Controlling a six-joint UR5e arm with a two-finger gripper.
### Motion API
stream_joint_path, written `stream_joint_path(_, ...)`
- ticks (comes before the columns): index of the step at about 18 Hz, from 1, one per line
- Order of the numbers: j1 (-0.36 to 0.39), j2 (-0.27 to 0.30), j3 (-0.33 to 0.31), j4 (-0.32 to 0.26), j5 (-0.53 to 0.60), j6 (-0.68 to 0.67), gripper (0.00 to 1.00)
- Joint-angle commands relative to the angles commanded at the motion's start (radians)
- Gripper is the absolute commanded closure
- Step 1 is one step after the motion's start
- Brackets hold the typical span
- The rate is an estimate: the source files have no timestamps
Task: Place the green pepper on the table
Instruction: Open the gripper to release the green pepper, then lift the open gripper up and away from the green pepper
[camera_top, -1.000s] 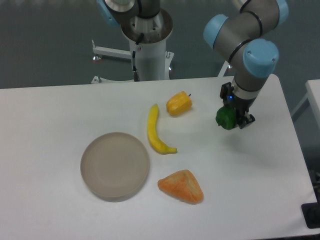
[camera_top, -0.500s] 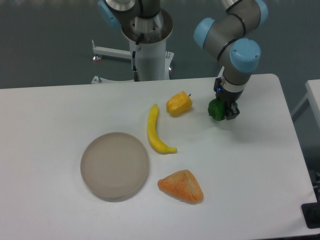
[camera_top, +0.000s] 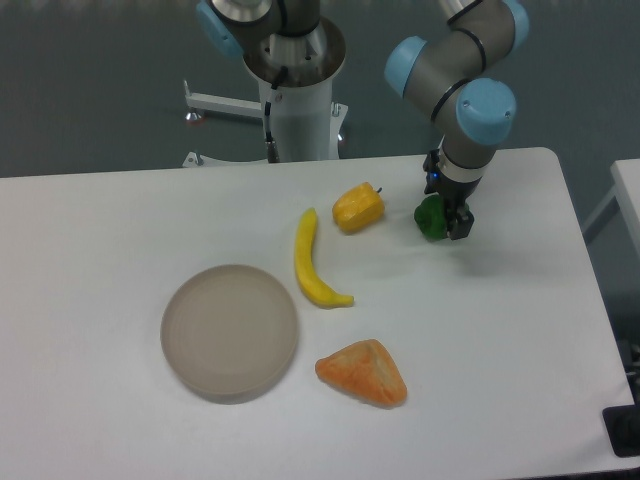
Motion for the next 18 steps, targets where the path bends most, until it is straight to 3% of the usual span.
stream_joint_path(4, -0.006, 0.011, 0.078, -0.027, -0.011, -0.084, 0.0)
stream_joint_path(9, -0.023, -0.053, 0.329, -0.274, -0.041, -0.199, 0.0)
stream_joint_path(11, -0.041, -0.09, 0.42, -0.333, -0.041, -0.236, 0.0)
stream_joint_path(13, -0.086, -0.142, 0.51, -0.353, -0.028, -0.325, 0.0)
stream_joint_path(15, -0.121, -0.181, 0.557, -0.348, -0.015, -0.382, 0.0)
stream_joint_path(18, -0.161, -0.19, 0.557, -0.344, 0.021, -0.387, 0.0)
